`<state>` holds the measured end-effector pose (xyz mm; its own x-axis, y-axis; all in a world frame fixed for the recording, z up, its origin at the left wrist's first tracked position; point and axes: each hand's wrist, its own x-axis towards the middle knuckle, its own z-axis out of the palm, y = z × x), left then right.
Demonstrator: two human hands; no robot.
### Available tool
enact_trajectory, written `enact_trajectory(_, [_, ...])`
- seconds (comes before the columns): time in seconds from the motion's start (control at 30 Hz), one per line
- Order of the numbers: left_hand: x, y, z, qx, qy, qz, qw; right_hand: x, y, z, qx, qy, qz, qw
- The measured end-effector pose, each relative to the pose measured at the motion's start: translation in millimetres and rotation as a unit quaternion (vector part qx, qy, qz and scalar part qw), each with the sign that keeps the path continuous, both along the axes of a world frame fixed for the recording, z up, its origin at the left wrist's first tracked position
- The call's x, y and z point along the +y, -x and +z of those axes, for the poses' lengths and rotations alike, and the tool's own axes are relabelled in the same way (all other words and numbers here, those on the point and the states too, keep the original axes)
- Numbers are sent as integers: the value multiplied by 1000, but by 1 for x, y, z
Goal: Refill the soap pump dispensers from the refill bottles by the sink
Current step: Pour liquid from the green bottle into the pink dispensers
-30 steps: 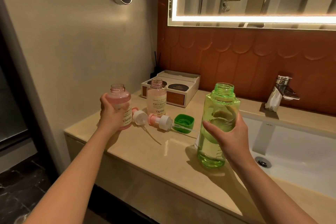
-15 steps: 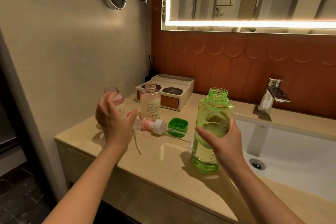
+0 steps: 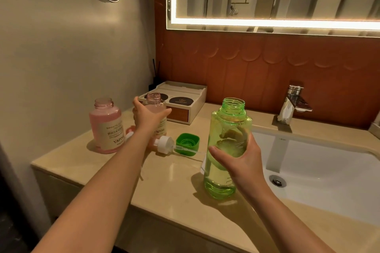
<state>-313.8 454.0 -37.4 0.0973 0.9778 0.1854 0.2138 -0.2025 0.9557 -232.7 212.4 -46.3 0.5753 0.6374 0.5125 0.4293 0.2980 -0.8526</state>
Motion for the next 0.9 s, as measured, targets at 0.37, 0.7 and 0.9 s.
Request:
enact_trajectory(0.37, [-6, -3, 15, -43, -19, -24, 999, 0, -2, -2, 6, -1, 6, 1000])
enact_trajectory(0.7, [-84, 31, 53, -68, -126, -192, 971, 0, -2, -2, 4, -7, 5, 1000])
enact_trajectory(0.9, [-138, 55, 21, -59, -82, -261, 960, -10, -2, 1, -2, -10, 5, 1000])
